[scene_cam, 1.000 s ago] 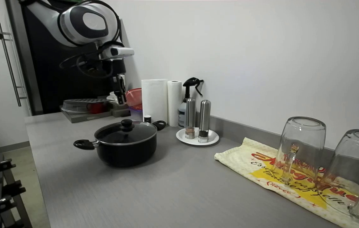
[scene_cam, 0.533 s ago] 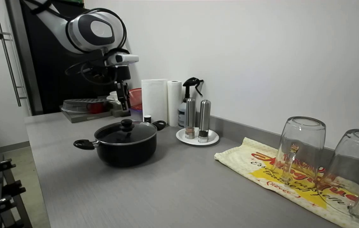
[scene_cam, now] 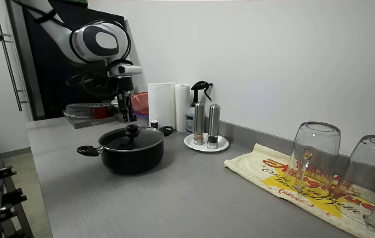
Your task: Take the glass lid off the black pot
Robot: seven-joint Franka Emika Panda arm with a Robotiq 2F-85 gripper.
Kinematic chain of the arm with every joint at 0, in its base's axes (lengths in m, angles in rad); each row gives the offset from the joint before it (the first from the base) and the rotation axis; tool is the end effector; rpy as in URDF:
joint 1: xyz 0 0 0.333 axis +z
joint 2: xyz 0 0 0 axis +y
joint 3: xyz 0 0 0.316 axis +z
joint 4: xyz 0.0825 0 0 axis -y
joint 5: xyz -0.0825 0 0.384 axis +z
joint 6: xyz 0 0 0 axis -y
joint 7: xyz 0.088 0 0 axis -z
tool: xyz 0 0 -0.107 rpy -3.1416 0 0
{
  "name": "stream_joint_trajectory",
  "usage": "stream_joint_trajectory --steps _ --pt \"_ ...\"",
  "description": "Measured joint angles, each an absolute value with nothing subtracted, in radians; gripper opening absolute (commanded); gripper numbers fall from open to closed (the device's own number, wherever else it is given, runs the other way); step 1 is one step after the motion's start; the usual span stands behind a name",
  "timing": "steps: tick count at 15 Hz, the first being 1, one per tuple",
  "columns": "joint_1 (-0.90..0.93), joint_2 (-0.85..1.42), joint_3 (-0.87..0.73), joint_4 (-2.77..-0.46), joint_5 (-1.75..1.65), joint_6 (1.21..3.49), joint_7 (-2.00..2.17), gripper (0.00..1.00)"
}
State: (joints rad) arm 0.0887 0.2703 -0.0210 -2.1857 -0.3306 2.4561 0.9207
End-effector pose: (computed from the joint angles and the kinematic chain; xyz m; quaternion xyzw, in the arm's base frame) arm 0.5576 0.0380 0.2635 0.9505 -0.2916 0.0505 0.0943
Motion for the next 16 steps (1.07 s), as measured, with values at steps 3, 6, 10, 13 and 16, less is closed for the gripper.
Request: stream_joint_trajectory --steps 3,6,10,13,16 --pt "0.089 0.284 -0.035 -2.186 -0.331 2.457 0.921 1.0" --pt "0.089 0.296 -0.043 -2.186 -0.33 2.457 0.921 1.0" --pt "0.098 0.301 -0.043 -2.183 -0.328 2.459 0.921 1.0" --pt "0.113 0.305 -0.043 -2.169 -0.327 2.459 0.921 1.0" --pt "0.124 0.315 -0.043 -2.146 -0.327 2.459 0.921 1.0"
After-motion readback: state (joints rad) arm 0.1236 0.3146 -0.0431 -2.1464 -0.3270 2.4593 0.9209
